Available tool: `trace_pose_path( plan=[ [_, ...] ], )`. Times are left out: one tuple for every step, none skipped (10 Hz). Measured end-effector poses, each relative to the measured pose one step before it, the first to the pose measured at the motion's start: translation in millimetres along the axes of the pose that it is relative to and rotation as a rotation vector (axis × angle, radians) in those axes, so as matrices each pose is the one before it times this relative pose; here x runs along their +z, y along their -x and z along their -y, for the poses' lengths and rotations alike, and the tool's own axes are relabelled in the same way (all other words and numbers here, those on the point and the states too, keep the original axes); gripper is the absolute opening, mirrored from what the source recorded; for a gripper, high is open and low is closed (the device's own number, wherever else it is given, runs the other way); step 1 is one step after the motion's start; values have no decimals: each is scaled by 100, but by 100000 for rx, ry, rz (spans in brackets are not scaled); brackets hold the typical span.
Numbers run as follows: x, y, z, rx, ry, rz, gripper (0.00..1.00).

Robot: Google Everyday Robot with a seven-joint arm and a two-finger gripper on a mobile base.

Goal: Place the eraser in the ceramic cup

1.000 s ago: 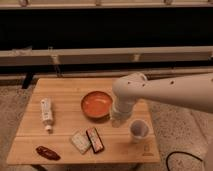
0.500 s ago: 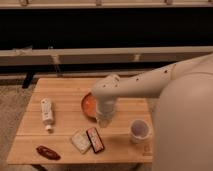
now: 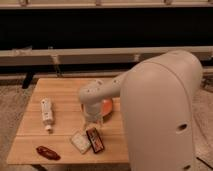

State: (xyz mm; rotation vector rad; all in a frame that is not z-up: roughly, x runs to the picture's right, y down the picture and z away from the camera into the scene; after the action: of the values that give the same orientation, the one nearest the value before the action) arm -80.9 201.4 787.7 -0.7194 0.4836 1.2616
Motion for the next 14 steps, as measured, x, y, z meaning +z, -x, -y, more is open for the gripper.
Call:
trace_pose_path(
  plan=[
    [443,97,-222,-892,-591,-406,80],
    [784,123,-121,-641,-887,-1060,80],
    [612,65,15,43,-522,-1156,80],
    [540,8,221,500,-279,-1130,80],
    [621,-29,254,602,-173,-1374,80],
    [399,-20,167,674,98,-1097,80],
    [345,48,505,1704,406,-938,80],
    [11,154,537,2110,803,-342,80],
    [-9,118,622,2047,608,-276,80],
    [12,84,568,1915,567,-346,80],
    [85,41,423,1230,91,-439,80],
    [258,-67,227,627,-485,-852,80],
    [289,-109,-40,-283,-939,-640,80],
    [293,-165,-230,-588,-968,-643,80]
  ],
)
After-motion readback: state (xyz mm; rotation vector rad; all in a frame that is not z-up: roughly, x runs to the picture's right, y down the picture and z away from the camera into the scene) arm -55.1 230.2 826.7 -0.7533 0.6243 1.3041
